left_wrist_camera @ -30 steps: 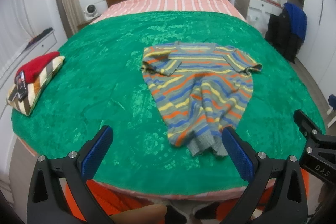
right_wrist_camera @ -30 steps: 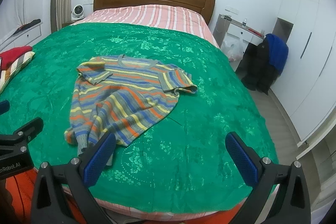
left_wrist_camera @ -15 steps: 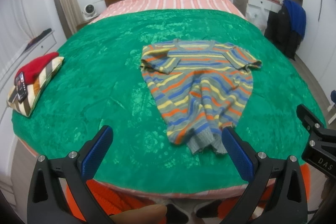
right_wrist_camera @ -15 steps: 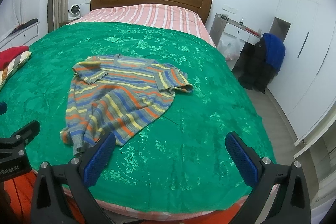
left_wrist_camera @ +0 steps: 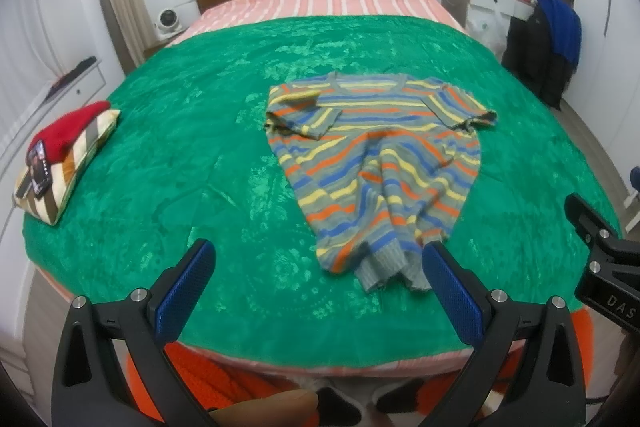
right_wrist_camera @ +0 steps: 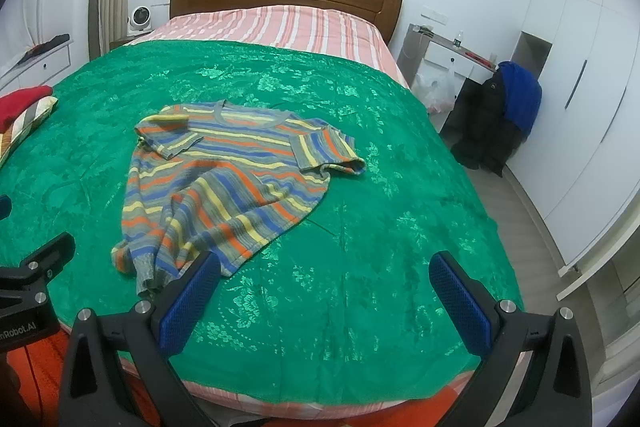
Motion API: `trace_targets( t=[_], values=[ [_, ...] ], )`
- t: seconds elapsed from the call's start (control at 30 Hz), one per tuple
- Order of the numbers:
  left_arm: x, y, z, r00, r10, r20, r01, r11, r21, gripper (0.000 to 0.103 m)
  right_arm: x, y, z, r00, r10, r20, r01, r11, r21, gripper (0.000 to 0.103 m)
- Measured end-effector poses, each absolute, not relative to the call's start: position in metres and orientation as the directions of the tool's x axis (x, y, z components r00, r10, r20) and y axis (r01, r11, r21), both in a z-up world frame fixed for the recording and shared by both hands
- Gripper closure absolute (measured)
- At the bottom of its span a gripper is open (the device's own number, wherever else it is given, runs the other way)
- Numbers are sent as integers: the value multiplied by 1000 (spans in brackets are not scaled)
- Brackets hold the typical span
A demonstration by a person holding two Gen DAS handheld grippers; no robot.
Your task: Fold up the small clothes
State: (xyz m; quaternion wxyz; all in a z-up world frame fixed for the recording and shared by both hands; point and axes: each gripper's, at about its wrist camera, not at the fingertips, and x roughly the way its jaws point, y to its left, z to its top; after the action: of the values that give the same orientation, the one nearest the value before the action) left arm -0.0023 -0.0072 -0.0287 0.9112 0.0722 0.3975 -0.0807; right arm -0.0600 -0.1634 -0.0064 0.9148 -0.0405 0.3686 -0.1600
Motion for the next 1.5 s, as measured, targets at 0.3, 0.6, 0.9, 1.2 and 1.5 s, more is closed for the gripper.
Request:
trace_targets(
  t=[0.3, 0.6, 0.9, 1.2, 1.5],
  values=[
    [-4, -8, -29, 671, -89, -736, 207, 976, 71, 0, -61, -163, -8, 667, -336, -665, 268, 941, -207, 0],
    [-5, -9, -30, 670, -90, -737, 208, 976, 70, 0, -60, -164, -9, 662, -340, -668, 272, 939, -209, 0],
    [-6, -10, -31, 669, -90, -738, 211, 975, 72, 0, -59, -166, -9, 657, -344, -670, 275, 938, -212, 0],
    [-6, -9, -33, 666, -87, -741, 211, 975, 76, 0, -59, -166, -11, 655, -343, -673, 274, 938, -212, 0],
    [10, 13, -42, 635, -131, -761, 234, 972, 28, 0, -59, -171, -16, 657, -323, -681, 266, 945, -192, 0]
  ],
)
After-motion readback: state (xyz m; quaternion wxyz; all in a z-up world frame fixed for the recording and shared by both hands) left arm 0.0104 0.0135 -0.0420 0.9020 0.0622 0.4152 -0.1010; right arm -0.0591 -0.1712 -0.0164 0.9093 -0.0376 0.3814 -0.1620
